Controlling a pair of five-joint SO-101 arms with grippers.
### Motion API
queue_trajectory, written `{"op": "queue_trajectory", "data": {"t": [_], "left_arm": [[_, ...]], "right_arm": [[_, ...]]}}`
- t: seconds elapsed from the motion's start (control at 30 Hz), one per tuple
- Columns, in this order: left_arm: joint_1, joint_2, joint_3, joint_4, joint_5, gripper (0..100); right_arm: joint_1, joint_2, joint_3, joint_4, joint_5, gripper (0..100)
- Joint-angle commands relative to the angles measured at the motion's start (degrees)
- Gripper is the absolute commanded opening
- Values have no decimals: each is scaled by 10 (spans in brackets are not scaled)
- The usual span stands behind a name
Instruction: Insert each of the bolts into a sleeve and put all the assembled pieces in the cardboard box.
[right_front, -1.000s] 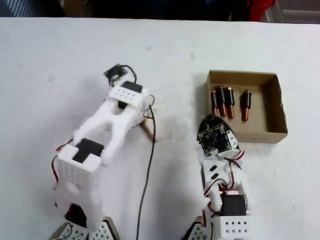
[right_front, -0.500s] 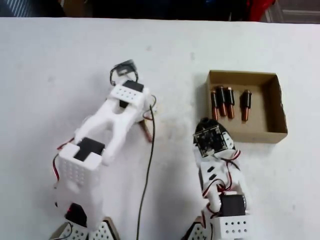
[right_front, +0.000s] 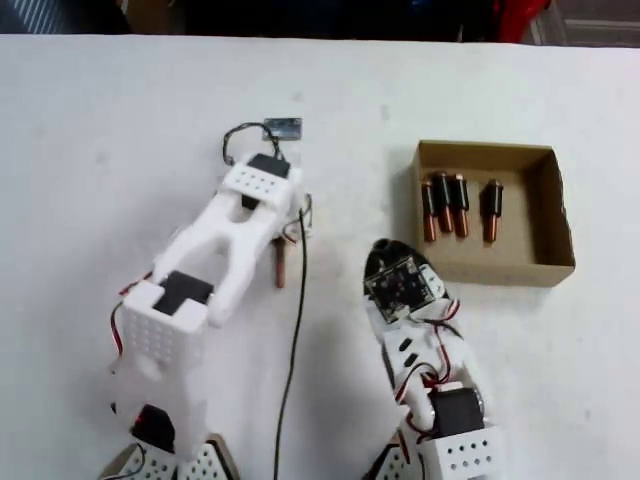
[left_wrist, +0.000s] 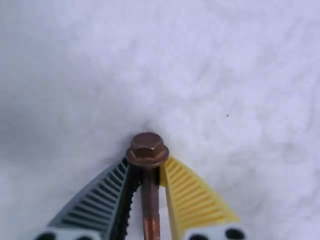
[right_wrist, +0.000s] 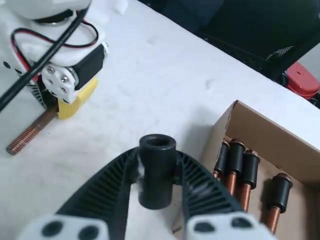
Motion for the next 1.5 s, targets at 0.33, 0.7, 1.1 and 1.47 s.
{"op": "queue_trajectory", "data": {"t": [0.33, 0.7, 1.1, 1.47], "left_arm": [[-35, -216, -55, 128, -62, 22], [-20, -398, 142, -44, -63, 21], [9, -659, 351, -258, -64, 23], [70, -771, 384, -402, -120, 23]], "right_arm": [[-43, -7, 4, -93, -113, 16], [-44, -7, 4, -151, -203, 16], [-107, -7, 4, -179, -251, 16], [-107, -6, 4, -176, -251, 16]]}}
